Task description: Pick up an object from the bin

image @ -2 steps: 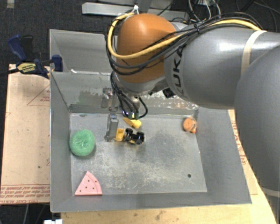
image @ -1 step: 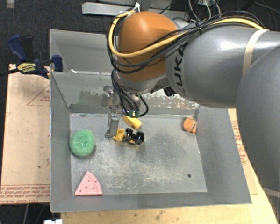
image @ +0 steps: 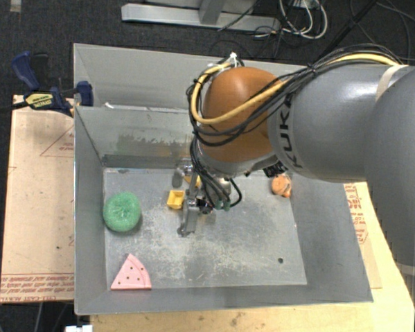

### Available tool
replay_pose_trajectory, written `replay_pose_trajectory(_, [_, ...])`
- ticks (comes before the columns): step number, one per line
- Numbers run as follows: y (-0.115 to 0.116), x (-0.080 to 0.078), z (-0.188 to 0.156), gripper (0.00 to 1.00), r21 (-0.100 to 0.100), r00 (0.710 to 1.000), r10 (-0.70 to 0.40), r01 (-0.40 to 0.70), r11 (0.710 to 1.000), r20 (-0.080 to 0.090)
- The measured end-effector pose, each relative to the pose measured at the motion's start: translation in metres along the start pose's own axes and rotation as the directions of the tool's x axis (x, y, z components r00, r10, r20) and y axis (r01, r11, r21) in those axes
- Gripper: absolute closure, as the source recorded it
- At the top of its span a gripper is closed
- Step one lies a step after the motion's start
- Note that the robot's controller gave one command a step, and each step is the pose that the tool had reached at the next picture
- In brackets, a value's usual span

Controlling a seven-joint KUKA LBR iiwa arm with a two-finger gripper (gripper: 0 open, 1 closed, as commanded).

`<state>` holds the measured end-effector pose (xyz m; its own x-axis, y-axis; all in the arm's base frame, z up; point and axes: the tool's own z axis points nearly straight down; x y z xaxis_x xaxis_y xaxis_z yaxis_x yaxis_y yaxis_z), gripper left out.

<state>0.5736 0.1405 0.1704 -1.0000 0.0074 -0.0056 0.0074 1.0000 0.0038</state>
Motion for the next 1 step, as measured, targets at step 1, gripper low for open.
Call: replay_pose_trajectory(1, [-0.0201,-0.0047,0.0166,0.0,0.006,0.999,-0.041,0.041,0.999,-0.012])
